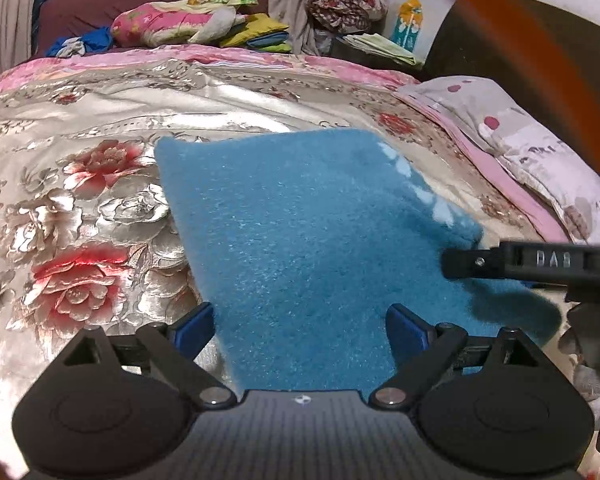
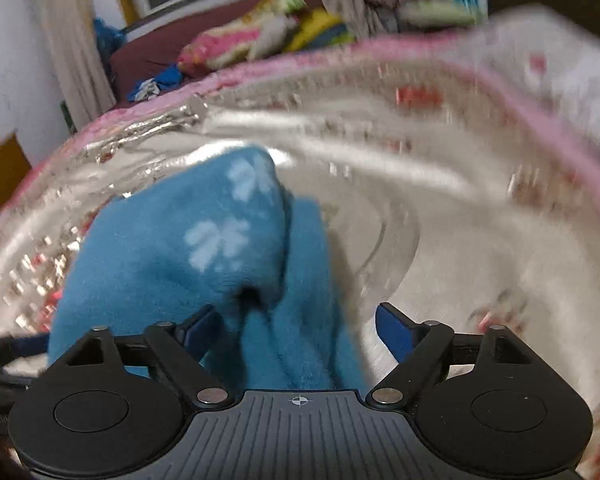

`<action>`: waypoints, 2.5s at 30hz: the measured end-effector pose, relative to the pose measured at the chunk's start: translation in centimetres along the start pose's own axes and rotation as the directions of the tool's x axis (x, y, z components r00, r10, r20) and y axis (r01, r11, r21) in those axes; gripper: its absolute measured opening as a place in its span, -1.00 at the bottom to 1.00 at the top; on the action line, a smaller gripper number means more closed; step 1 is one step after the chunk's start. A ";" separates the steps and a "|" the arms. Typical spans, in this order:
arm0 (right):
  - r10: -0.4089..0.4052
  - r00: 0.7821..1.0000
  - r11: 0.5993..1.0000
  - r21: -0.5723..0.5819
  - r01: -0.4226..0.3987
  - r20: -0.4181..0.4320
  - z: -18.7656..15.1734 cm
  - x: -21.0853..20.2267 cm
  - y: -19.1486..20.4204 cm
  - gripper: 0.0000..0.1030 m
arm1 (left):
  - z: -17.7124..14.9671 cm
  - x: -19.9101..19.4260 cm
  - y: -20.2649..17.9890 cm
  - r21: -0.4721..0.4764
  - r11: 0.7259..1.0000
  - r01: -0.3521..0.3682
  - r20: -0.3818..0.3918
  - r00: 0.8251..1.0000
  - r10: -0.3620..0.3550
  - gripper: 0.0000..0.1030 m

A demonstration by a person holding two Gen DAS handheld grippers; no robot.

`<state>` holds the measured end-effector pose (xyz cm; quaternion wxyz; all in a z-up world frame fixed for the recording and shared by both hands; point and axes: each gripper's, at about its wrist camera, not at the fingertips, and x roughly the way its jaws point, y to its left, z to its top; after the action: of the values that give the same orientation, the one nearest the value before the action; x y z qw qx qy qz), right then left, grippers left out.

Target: Fold small clothes

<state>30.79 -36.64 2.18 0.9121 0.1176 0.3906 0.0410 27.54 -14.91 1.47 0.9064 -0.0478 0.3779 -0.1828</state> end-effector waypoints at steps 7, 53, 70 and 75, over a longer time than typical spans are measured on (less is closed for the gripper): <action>0.116 0.992 0.989 0.102 -0.111 -0.050 -2.2 0.0 1.1 0.50 | -0.7 -1.7 0.8 -0.002 1.000 0.003 -0.004 1.000 -0.003 0.72; -0.057 0.996 0.998 -0.035 0.060 0.066 -8.4 -14.7 9.5 0.37 | -4.8 -14.8 -2.0 0.143 0.976 -0.165 0.044 0.986 0.160 0.73; -0.074 0.997 0.997 0.002 0.074 0.038 -13.4 -18.0 10.2 0.40 | -7.6 -17.1 -2.3 0.146 0.974 -0.172 0.039 0.985 0.168 0.80; -0.086 0.996 0.996 0.003 0.086 0.032 -13.6 -17.9 10.1 0.43 | -7.8 -16.8 -2.2 0.153 0.972 -0.177 0.034 0.984 0.174 0.80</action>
<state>8.76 -27.35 8.22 0.9190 0.1021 0.3807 -0.0007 10.51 -10.35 7.67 0.9237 0.0548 0.3562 -0.1303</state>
